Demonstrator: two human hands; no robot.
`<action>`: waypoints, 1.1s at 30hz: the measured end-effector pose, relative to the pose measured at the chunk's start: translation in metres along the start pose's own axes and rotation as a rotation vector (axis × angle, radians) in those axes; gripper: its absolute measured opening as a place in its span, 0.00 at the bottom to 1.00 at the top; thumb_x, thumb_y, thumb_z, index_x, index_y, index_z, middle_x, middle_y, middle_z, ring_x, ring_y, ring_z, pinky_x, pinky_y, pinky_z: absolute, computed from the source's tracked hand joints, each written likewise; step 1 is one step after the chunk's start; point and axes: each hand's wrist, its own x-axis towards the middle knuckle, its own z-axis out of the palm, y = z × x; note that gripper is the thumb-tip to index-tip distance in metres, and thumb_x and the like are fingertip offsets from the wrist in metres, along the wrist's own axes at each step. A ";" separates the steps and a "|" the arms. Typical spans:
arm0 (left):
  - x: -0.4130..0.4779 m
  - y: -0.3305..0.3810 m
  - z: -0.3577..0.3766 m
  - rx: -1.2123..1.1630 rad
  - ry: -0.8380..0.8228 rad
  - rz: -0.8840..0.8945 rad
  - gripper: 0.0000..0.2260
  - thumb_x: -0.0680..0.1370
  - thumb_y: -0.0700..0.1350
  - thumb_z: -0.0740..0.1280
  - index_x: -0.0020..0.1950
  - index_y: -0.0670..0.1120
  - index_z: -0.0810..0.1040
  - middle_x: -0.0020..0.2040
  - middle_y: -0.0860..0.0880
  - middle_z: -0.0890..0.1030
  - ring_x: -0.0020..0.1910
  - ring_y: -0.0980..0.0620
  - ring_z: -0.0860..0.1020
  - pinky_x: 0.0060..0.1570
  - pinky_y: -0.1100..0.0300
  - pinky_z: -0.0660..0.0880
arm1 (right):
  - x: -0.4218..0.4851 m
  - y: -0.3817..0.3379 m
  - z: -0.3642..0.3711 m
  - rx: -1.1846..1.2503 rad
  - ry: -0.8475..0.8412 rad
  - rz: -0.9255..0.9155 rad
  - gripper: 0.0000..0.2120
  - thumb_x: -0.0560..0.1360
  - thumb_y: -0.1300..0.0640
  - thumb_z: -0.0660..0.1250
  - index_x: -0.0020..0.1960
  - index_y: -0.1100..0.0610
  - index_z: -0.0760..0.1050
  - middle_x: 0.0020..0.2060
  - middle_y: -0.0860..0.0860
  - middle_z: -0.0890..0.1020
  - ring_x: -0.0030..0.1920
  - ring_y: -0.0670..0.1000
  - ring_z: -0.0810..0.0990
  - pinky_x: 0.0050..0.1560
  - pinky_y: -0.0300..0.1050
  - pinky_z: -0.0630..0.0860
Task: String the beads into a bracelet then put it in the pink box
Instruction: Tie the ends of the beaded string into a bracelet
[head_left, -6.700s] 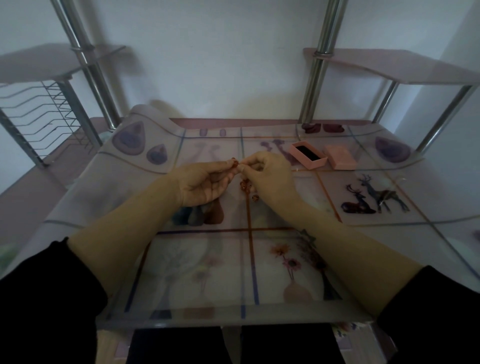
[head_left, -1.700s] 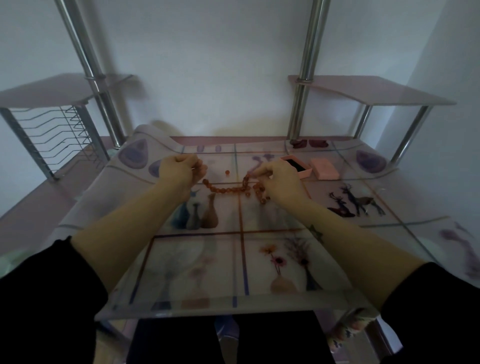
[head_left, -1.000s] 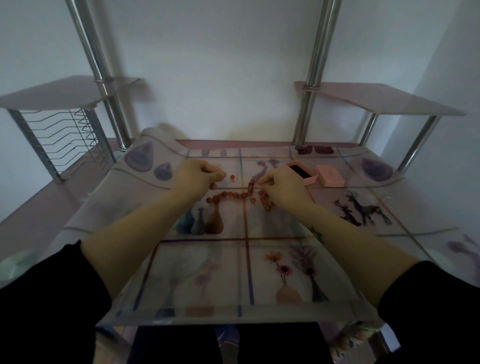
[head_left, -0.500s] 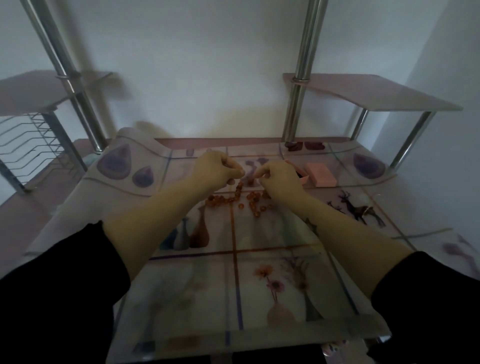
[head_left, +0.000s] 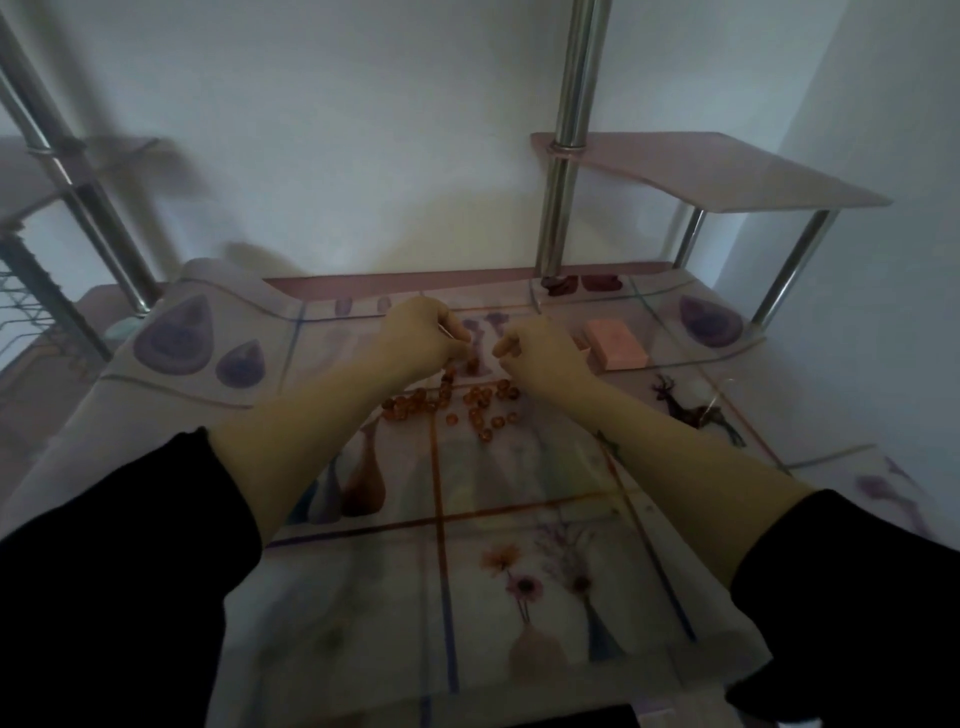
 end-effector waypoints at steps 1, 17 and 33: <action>0.001 0.001 0.000 0.021 -0.002 -0.001 0.05 0.71 0.43 0.75 0.38 0.48 0.81 0.33 0.53 0.81 0.33 0.54 0.79 0.39 0.60 0.77 | 0.001 -0.001 0.001 -0.005 -0.014 -0.009 0.10 0.74 0.64 0.65 0.52 0.60 0.83 0.52 0.56 0.84 0.53 0.54 0.81 0.50 0.39 0.71; 0.008 -0.003 0.001 0.082 -0.097 -0.019 0.02 0.72 0.42 0.74 0.43 0.48 0.84 0.32 0.54 0.79 0.34 0.55 0.78 0.39 0.61 0.77 | 0.021 -0.008 0.018 -0.019 -0.110 -0.030 0.04 0.73 0.60 0.70 0.45 0.57 0.84 0.55 0.53 0.83 0.53 0.54 0.81 0.41 0.43 0.70; 0.008 -0.014 0.000 0.054 -0.108 -0.052 0.07 0.72 0.44 0.75 0.48 0.48 0.83 0.34 0.51 0.81 0.30 0.58 0.79 0.29 0.66 0.71 | 0.021 -0.016 0.014 -0.001 -0.151 -0.057 0.09 0.76 0.60 0.64 0.42 0.62 0.81 0.55 0.55 0.83 0.52 0.56 0.80 0.48 0.52 0.78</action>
